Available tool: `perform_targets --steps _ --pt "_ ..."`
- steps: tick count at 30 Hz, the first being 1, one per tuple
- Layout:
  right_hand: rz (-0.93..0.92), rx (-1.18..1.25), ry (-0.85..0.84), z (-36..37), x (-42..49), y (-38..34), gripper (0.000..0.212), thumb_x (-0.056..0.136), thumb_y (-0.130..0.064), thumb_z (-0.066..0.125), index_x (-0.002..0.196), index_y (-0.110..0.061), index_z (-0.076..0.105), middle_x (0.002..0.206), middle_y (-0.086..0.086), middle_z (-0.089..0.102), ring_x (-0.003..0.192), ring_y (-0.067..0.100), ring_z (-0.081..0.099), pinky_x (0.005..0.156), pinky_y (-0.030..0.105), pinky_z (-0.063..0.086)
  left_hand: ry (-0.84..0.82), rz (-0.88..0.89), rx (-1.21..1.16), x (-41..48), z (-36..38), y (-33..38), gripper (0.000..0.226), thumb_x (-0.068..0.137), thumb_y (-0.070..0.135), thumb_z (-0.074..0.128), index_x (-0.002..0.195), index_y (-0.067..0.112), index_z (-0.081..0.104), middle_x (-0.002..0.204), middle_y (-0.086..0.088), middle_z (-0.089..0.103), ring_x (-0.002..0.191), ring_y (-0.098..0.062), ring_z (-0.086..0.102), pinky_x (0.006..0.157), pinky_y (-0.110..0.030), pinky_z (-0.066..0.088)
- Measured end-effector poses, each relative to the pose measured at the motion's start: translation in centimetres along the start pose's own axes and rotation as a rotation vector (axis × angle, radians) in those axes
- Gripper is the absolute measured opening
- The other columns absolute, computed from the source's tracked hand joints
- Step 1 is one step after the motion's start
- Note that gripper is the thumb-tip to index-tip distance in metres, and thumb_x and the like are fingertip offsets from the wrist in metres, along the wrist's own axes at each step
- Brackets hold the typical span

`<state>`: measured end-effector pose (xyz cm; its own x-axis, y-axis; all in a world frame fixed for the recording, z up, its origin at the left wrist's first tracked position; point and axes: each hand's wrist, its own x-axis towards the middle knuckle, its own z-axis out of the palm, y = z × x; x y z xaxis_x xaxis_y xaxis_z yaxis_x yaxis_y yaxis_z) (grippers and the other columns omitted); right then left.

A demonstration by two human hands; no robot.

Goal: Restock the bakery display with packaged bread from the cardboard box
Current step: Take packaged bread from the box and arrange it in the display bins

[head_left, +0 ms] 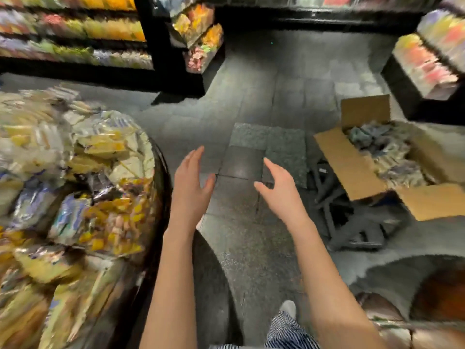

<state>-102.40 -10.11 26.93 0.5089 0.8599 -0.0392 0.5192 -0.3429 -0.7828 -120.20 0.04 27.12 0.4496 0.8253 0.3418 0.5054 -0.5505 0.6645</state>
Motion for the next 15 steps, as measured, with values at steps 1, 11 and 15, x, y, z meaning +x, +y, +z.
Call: perform_targets --steps 1,11,15 --pt "0.018 0.003 0.026 -2.0 1.3 1.6 0.065 0.098 -0.028 0.058 0.154 -0.024 0.027 0.159 0.002 0.029 0.148 0.021 0.018 0.121 0.043 0.019 -0.028 0.023 0.004 1.7 2.3 1.6 0.060 0.093 0.015 0.061 0.148 0.008 0.037 0.149 -0.014 0.043 0.140 -0.029 0.036 0.117 -0.038 0.026" --pt "0.266 0.084 0.326 -22.3 8.9 16.8 0.060 0.100 -0.026 0.055 0.154 -0.027 0.028 0.157 -0.001 0.029 0.146 0.018 0.023 0.117 0.041 0.028 -0.368 0.228 -0.074 12.9 24.9 17.6 0.059 0.098 0.021 0.058 0.151 0.020 0.034 0.155 -0.002 0.036 0.144 -0.021 0.027 0.119 -0.038 0.023" --pt "0.395 0.130 0.422 -26.0 10.0 22.7 0.059 0.101 -0.027 0.054 0.154 -0.026 0.028 0.158 -0.002 0.029 0.145 0.018 0.026 0.115 0.040 0.028 -0.487 0.261 -0.081 16.1 31.4 20.8 0.059 0.099 0.024 0.056 0.153 0.025 0.031 0.157 0.003 0.033 0.145 -0.018 0.025 0.119 -0.041 0.025"
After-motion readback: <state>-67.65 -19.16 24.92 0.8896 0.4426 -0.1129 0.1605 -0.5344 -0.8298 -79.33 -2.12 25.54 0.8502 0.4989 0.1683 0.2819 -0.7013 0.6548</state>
